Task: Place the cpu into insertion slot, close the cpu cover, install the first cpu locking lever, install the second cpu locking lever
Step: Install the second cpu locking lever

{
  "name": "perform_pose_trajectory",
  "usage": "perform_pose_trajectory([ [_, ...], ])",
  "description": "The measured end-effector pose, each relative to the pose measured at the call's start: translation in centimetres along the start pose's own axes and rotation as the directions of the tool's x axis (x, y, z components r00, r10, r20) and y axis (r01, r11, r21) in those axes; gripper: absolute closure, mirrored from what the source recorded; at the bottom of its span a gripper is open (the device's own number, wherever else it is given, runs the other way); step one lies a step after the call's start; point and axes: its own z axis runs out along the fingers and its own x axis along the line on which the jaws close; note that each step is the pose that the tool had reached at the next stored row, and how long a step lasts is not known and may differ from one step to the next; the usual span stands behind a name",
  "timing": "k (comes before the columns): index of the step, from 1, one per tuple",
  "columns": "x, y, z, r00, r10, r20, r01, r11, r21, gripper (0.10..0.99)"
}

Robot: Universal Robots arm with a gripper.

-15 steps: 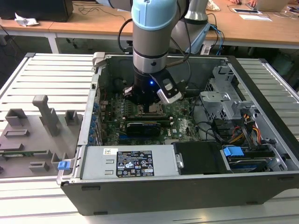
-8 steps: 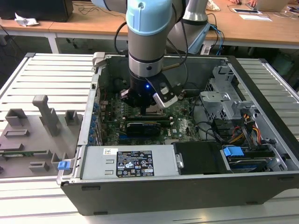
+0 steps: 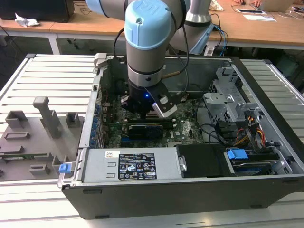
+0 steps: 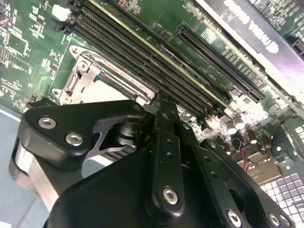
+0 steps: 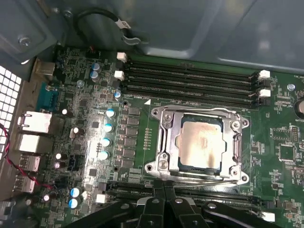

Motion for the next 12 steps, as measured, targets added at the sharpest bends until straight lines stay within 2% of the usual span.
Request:
perform_pose_trajectory([
  [1,0.07,-0.04,0.12,1.0,0.0,0.0011,0.0,0.9999,-0.011,0.98],
  [2,0.13,-0.07,0.2,1.0,0.0,0.0016,0.0,0.9999,-0.016,0.98],
  [7,0.36,-0.27,0.65,1.0,0.001,0.0035,0.0,0.9995,-0.03,0.98],
  [8,0.4,-0.34,0.78,1.0,0.001,0.0045,0.0,0.9993,-0.037,0.98],
  [9,0.49,-0.43,0.83,1.0,0.001,0.0059,-0.001,0.9988,-0.05,0.98],
  [10,0.56,-0.53,0.86,1.0,0.001,0.0068,-0.001,0.9984,-0.057,0.98],
  [12,0.65,-0.72,1.04,1.0,0.001,0.0078,-0.001,0.998,-0.063,0.98],
])
